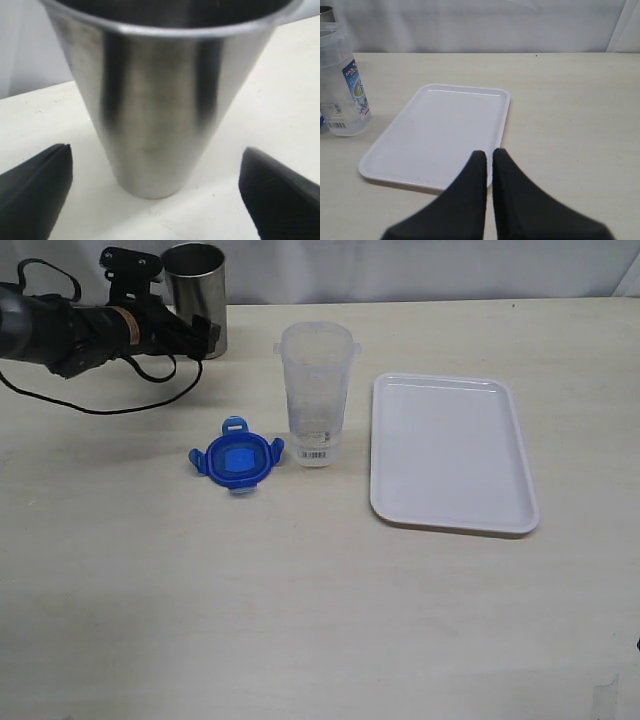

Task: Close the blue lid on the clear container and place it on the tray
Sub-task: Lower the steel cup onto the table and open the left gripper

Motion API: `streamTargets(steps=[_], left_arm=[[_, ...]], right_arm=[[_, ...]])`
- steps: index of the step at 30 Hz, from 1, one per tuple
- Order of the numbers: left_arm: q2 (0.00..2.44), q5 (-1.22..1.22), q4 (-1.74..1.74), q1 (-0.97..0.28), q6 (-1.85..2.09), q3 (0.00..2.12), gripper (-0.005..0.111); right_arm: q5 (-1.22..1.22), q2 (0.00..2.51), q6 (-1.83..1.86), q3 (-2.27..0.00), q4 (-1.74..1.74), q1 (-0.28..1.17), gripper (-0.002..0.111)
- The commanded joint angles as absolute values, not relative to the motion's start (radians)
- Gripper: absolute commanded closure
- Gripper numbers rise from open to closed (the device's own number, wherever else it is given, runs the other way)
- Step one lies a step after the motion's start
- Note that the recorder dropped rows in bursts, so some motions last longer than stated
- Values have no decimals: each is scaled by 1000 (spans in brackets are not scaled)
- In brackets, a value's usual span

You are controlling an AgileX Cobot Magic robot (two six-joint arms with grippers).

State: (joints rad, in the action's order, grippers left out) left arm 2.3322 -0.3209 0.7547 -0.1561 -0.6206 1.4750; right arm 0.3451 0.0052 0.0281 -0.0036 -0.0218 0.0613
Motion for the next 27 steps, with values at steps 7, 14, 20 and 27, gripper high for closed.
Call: streamTargets(steps=[7,14,20,27], left_arm=[[2198,-227,759,-163,-626,1361,23],[2183,-371,771,-163,-682,1314,23],[2183,-489,771,-161,-682,1309,23],[2162,-752,755,-161,-601,1323,23]], right_arm=[[345,0,34,0,-14,56,104],[345,0,34,0,-14,56,104],[345,0,34,0,-14,56,104],[345,0,34,0,-14,56,104]])
